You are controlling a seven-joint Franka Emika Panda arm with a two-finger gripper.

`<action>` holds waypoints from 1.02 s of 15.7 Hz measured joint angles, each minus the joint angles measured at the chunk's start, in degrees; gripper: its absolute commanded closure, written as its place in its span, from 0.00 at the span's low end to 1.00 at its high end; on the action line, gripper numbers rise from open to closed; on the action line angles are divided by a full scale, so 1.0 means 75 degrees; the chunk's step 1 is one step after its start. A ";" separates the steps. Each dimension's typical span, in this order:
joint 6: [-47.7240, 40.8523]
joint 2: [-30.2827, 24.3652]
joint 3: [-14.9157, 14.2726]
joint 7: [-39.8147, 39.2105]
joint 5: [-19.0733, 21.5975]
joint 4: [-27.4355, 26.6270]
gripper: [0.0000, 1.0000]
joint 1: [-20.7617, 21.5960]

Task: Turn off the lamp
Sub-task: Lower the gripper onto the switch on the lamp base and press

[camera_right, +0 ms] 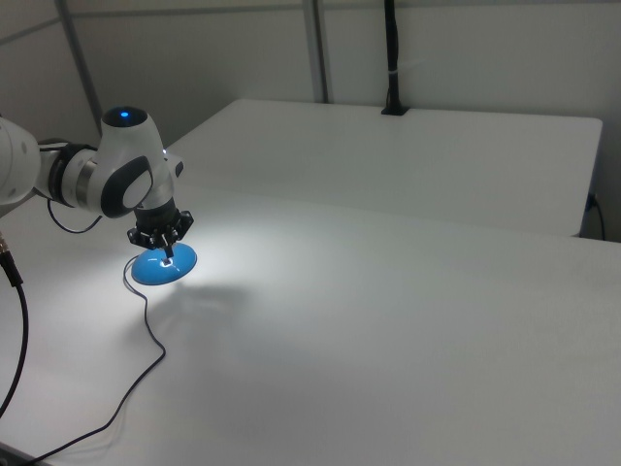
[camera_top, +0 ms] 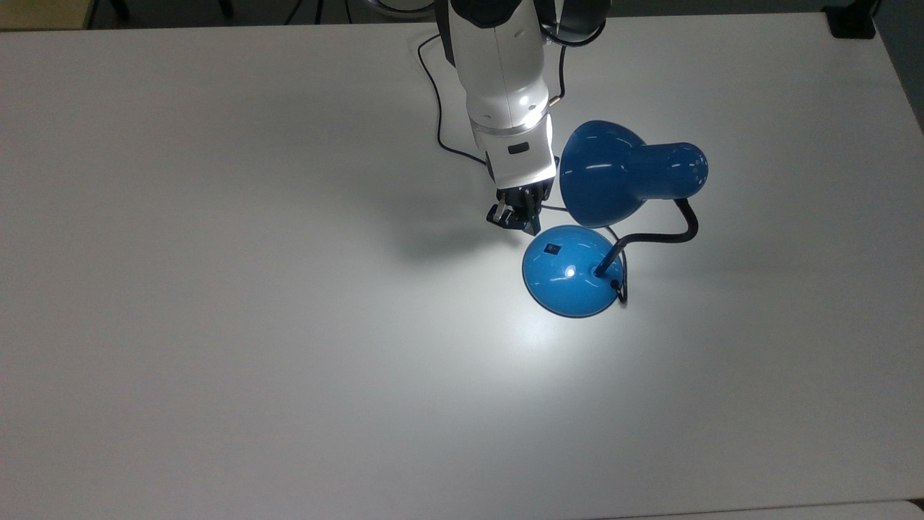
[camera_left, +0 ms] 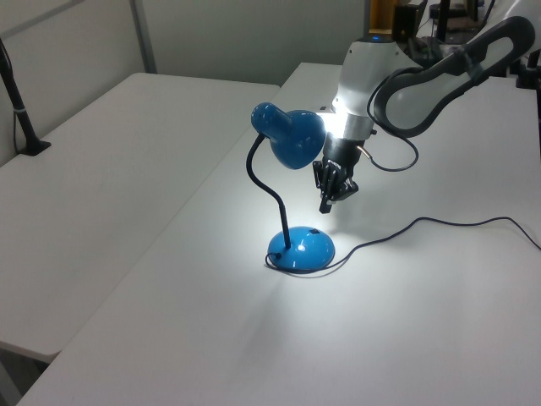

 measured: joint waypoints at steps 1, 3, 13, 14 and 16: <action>0.0030 0.0024 0.0009 -0.0265 0.0193 -0.0001 1.00 -0.0003; 0.0162 0.0087 0.0055 -0.0589 0.0441 -0.0003 1.00 -0.0013; 0.0951 0.0466 0.0317 -0.0793 0.0491 -0.0010 1.00 -0.0024; 0.0955 0.0480 0.0317 -0.0798 0.0491 -0.0010 1.00 -0.0027; 0.0955 0.0520 0.0317 -0.0803 0.0491 -0.0011 1.00 -0.0030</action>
